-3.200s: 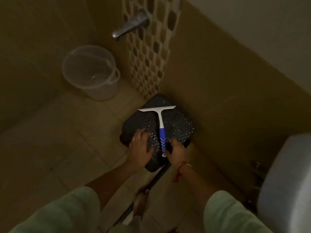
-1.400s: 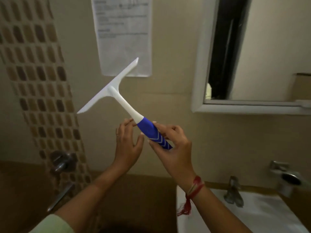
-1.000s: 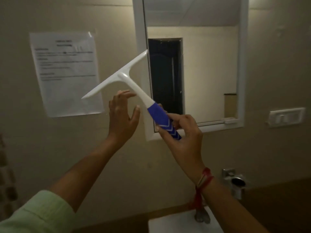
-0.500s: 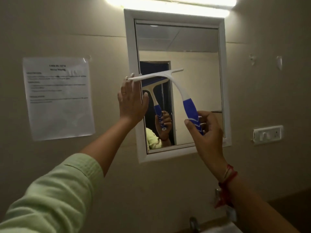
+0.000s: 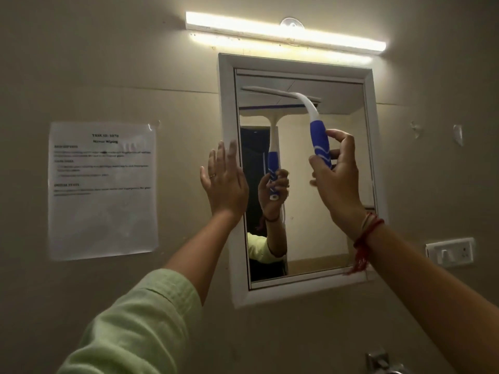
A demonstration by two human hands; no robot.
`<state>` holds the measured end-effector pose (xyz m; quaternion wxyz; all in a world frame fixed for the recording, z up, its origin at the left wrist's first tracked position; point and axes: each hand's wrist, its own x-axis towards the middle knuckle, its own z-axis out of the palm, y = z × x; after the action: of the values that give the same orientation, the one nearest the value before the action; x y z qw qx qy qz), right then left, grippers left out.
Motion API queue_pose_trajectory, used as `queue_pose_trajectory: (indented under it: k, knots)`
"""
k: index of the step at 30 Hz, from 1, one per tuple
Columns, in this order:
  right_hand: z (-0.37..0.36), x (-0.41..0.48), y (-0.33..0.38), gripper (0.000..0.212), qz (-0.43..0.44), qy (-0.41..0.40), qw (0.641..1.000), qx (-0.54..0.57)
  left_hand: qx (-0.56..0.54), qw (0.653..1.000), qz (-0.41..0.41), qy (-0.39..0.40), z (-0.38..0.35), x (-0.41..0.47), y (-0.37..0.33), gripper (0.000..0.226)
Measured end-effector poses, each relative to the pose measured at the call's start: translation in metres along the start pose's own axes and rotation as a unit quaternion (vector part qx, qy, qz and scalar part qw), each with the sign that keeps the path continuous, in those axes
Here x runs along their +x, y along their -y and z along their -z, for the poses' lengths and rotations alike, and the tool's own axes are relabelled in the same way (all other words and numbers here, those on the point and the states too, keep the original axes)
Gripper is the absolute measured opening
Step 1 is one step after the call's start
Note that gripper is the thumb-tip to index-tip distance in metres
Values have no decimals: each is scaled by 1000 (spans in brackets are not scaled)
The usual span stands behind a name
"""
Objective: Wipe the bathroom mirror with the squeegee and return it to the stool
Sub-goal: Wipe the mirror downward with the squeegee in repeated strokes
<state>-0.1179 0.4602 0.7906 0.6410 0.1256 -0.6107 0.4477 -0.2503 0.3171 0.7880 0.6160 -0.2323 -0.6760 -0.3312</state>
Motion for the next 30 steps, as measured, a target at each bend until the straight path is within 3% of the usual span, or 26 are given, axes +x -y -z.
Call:
queue_pose_trajectory:
  k: [11,30]
  knots:
    - [-15,19,-10,45,14,-36,999,12,-40,998,19,-37,3,-5,0,46]
    - [-29,11,-18,45,93,-18,994,-60,-29,997,11,-73,0,-8,-3,46]
